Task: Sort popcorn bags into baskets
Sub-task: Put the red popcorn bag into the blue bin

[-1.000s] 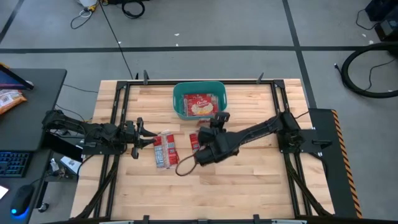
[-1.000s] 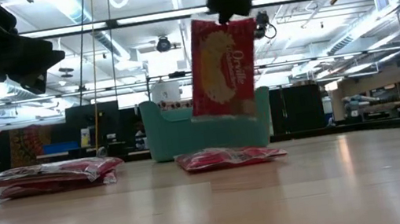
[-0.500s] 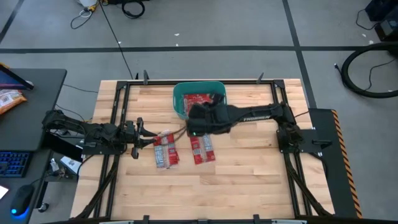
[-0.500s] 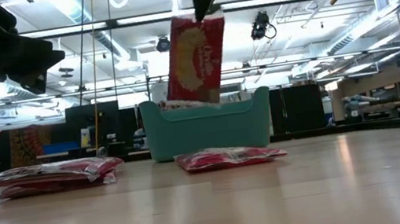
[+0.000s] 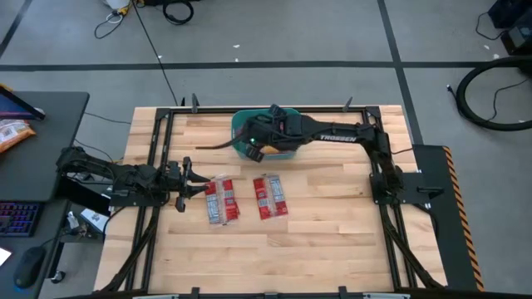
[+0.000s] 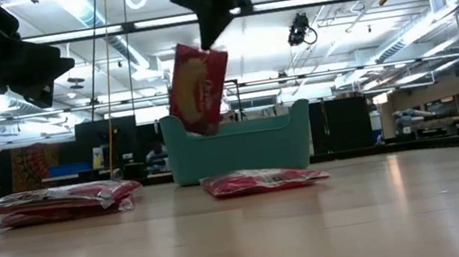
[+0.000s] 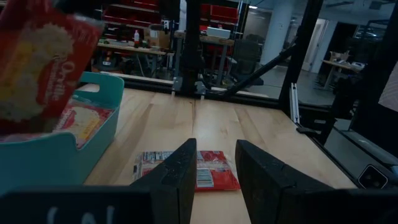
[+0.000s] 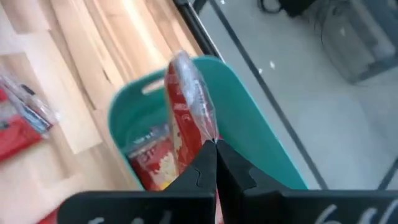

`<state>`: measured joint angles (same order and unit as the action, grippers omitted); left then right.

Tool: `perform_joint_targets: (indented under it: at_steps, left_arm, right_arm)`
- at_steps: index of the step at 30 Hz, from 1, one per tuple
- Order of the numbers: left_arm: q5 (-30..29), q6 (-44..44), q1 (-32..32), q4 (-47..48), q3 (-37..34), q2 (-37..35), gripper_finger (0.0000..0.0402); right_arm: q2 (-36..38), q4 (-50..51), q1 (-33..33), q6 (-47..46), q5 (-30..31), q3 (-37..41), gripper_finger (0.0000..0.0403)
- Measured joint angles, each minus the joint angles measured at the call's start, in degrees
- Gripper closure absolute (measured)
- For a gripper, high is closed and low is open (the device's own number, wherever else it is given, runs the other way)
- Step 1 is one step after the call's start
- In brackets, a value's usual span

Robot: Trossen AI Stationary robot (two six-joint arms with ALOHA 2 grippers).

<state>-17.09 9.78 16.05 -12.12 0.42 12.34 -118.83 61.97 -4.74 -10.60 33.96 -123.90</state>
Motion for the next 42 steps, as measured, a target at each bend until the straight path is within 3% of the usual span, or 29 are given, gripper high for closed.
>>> perform_joint_targets:
  at_steps: [9,14,26,34,42]
  left_arm:
    - [0.0,0.0,0.0,0.0,0.0,0.0,0.0285]
    - [0.0,0.0,0.0,0.0,0.0,0.0,0.0285]
    - [0.0,0.0,0.0,0.0,0.0,0.0,0.0285]
    - [0.0,0.0,0.0,0.0,0.0,0.0,0.0285]
    - [0.0,0.0,0.0,0.0,0.0,0.0,0.0285]
  right_arm:
    - [0.0,3.0,-5.6,-6.7,-8.4,6.3,0.0398]
    - [-0.1,5.1,-7.3,-10.1,-7.6,9.7,0.0388]
    - [0.0,23.3,-11.3,-18.6,-7.1,12.3,0.0273]
    - [0.1,15.3,-2.0,-12.0,-11.2,11.7,0.0256]
    - [0.2,3.7,8.8,-13.6,-12.7,16.5,0.0256]
